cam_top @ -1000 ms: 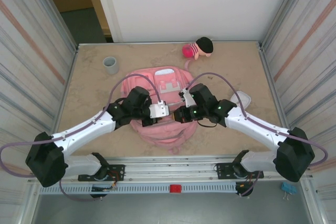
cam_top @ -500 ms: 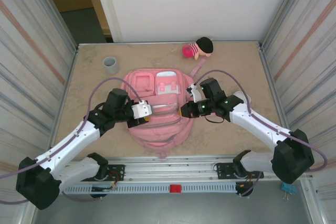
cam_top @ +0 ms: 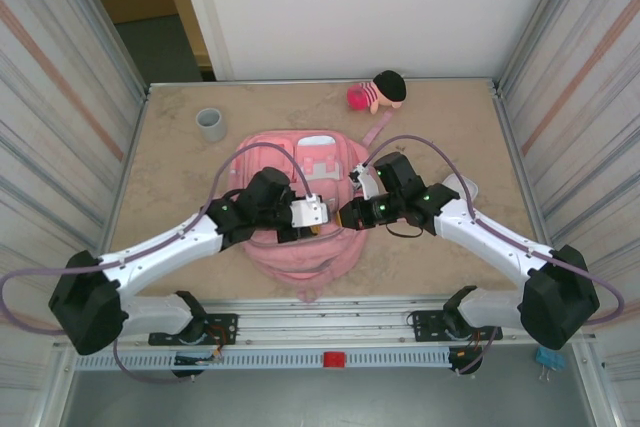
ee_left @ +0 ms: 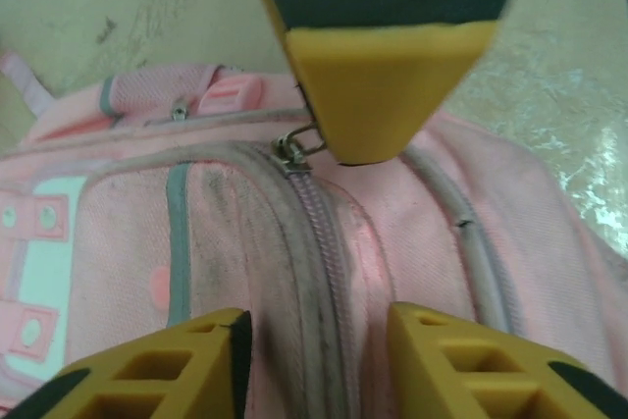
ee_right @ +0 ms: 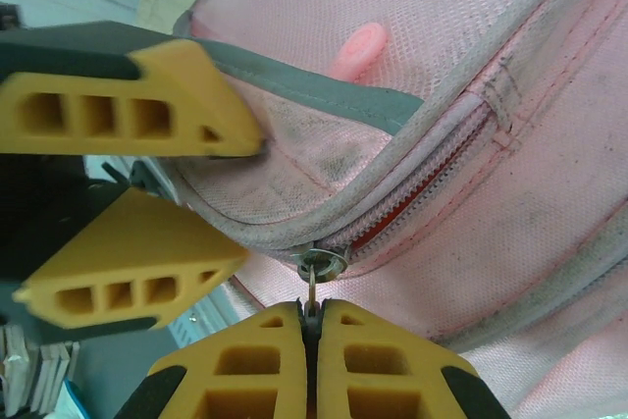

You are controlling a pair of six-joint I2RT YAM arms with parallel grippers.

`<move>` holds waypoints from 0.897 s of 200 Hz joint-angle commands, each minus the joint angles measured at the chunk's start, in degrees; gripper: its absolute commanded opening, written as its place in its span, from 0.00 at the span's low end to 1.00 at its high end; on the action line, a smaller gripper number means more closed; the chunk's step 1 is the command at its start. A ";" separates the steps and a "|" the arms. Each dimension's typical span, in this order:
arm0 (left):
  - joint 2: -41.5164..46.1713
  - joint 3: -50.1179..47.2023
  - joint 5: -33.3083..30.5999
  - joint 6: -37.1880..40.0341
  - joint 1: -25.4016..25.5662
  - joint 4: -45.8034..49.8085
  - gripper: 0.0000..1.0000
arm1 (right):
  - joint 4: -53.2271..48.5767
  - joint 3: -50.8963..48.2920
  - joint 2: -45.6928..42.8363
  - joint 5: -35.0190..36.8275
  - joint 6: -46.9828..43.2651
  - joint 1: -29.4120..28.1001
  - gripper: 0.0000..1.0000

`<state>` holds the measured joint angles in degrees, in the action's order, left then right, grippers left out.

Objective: Pack books, pencil case, and school supplies into a backpack

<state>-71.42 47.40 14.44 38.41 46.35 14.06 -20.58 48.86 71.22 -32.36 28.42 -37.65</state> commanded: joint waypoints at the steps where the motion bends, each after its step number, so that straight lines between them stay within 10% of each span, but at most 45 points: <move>1: -1.46 2.42 -0.64 0.63 0.15 -1.37 0.23 | 1.34 1.53 -1.90 -1.32 0.54 -0.28 0.00; 31: -0.37 1.83 1.13 2.85 0.01 1.37 0.00 | 3.95 -2.44 -1.64 0.98 1.55 4.70 0.00; 125: 4.89 -1.91 9.12 7.43 -2.53 3.80 0.00 | 12.07 3.22 12.90 6.08 2.99 11.03 0.00; 144: 5.21 -2.21 7.31 5.13 -2.58 2.69 0.17 | 11.03 4.78 12.79 6.64 2.97 10.24 0.00; 179: 8.45 0.91 -3.07 -10.12 -3.93 2.56 0.74 | -0.84 12.50 10.19 11.03 2.19 9.73 0.62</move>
<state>-66.78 45.50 16.25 39.90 43.31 14.68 -14.85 54.48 83.31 -29.34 30.96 -28.42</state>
